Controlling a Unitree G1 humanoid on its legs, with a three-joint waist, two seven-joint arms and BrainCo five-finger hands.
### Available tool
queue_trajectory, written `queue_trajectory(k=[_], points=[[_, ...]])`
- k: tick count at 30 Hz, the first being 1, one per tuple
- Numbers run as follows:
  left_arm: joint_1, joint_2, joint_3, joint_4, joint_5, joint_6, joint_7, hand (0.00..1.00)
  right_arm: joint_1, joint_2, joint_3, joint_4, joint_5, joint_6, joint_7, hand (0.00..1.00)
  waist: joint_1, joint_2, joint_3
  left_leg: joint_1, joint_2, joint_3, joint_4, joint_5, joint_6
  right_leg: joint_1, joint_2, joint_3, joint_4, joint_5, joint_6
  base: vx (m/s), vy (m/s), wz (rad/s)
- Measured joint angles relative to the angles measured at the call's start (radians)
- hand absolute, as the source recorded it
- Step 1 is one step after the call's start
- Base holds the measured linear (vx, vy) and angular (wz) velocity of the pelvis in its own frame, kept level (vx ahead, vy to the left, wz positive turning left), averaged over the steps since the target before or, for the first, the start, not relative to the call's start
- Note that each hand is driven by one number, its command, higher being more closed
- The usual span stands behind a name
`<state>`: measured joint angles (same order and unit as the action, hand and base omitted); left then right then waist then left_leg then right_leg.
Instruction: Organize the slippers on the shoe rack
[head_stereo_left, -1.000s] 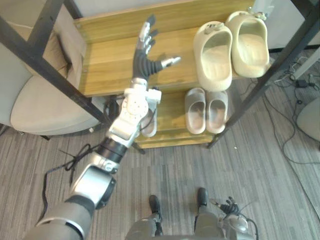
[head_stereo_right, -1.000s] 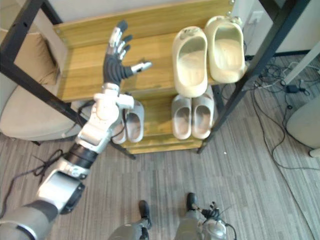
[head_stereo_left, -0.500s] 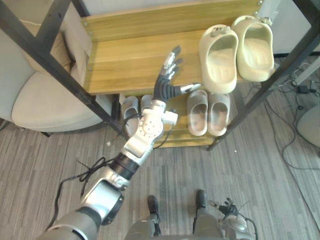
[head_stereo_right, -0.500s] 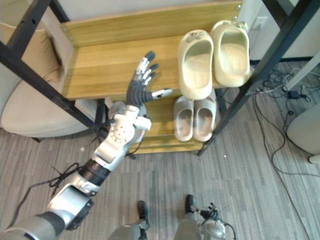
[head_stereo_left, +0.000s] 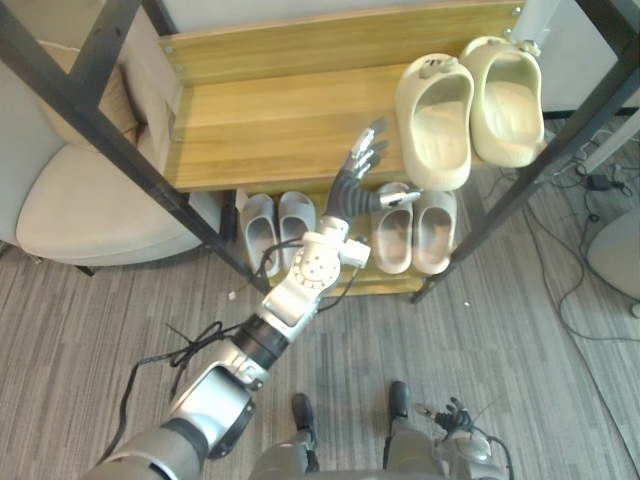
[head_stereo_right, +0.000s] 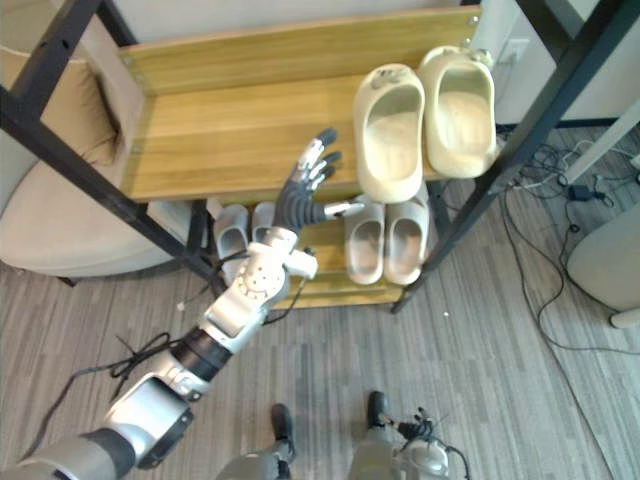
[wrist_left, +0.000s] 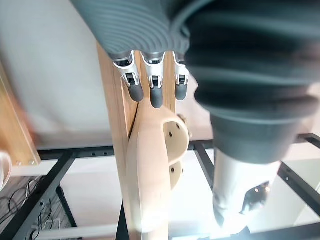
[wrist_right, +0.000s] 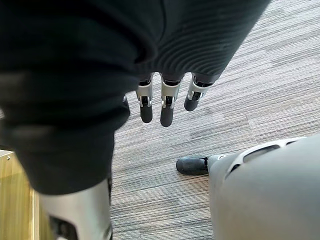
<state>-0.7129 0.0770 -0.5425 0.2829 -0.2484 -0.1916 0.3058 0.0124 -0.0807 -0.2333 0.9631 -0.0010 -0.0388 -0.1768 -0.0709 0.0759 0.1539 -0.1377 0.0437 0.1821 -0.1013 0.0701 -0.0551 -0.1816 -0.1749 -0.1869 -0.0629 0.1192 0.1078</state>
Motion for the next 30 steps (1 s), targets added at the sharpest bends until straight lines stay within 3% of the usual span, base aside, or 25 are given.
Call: queue_trajectory(k=[19, 26, 30], points=[[-0.131, -0.028, 0.035, 0.090, -0.031, 0.010, 0.045, 0.00, 0.029, 0.044, -0.011, -0.087, 0.000, 0.000, 0.000, 0.00, -0.001, -0.013, -0.001, -0.021, 0.001, 0.056, 0.000, 0.000, 0.000, -0.046, 0.001, 0.038, 0.005, 0.011, -0.001, 0.01, 0.001, -0.06], [-0.239, 0.022, 0.058, 0.130, -0.068, 0.010, 0.043, 0.00, 0.029, 0.043, -0.030, -0.090, 0.001, 0.001, 0.000, 0.00, -0.004, -0.019, -0.003, -0.040, 0.002, 0.070, 0.000, -0.001, -0.001, -0.077, 0.003, 0.056, 0.002, 0.019, -0.003, 0.02, -0.002, -0.08], [-0.259, 0.054, 0.095, 0.193, -0.081, 0.012, 0.040, 0.00, 0.029, 0.042, -0.030, -0.088, 0.001, 0.002, 0.000, 0.00, -0.021, -0.020, -0.002, -0.042, 0.002, 0.073, -0.001, -0.001, -0.001, -0.081, 0.004, 0.060, 0.001, 0.020, -0.003, 0.04, -0.003, -0.04]])
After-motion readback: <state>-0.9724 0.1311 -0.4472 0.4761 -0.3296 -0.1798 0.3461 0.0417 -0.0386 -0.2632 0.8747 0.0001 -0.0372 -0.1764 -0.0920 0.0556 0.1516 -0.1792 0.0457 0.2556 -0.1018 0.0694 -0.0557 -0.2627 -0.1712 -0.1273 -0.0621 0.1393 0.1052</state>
